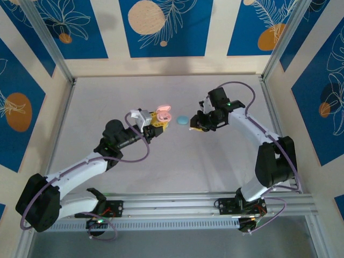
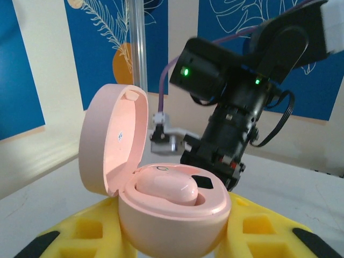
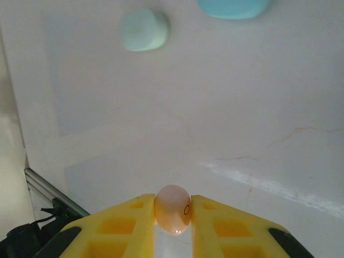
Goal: Insert the wireless bluetooth earbuds into the charging case
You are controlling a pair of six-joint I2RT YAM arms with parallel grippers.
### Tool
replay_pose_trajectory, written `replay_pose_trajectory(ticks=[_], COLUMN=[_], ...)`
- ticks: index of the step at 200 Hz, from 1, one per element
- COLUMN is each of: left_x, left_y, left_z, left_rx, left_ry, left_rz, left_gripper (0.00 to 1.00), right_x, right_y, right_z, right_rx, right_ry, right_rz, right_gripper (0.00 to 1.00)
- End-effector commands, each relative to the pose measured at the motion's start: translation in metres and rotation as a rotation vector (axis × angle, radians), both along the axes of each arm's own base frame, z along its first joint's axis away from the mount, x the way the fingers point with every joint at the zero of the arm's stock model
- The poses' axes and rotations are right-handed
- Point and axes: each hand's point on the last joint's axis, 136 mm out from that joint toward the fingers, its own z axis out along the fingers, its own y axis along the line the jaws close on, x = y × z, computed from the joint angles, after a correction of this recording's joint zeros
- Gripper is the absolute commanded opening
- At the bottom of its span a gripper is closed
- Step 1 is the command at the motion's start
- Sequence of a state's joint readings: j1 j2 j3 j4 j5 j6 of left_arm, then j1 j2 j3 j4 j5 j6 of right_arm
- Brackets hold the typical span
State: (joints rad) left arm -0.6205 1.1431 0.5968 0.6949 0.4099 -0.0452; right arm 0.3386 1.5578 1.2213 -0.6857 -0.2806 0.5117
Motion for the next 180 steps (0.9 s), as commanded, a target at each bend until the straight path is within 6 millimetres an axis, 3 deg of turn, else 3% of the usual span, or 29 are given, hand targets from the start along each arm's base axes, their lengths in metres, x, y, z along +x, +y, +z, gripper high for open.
replay_pose_trajectory(ticks=[1, 47, 78, 115, 180], left_x=[-0.001, -0.002, -0.004, -0.005, -0.006], left_y=[-0.005, -0.006, -0.009, -0.012, -0.014], left_z=[0.005, -0.004, -0.006, -0.007, -0.005], left_rx=[0.023, 0.069, 0.084, 0.085, 0.08], left_ry=[-0.036, -0.035, -0.032, -0.028, -0.033], left_rz=[-0.012, -0.025, -0.045, -0.059, -0.066], left_gripper=[0.22, 0.22, 0.22, 0.22, 0.22], right_x=[-0.006, -0.019, -0.028, -0.038, -0.046], right_y=[0.013, 0.027, 0.037, 0.049, 0.065], right_z=[0.04, 0.097, 0.124, 0.138, 0.142], right_rx=[0.055, 0.084, 0.101, 0.115, 0.107], right_ry=[-0.094, -0.255, -0.341, -0.394, -0.42], right_rz=[0.069, 0.142, 0.19, 0.251, 0.318], right_gripper=[0.23, 0.24, 0.23, 0.23, 0.23])
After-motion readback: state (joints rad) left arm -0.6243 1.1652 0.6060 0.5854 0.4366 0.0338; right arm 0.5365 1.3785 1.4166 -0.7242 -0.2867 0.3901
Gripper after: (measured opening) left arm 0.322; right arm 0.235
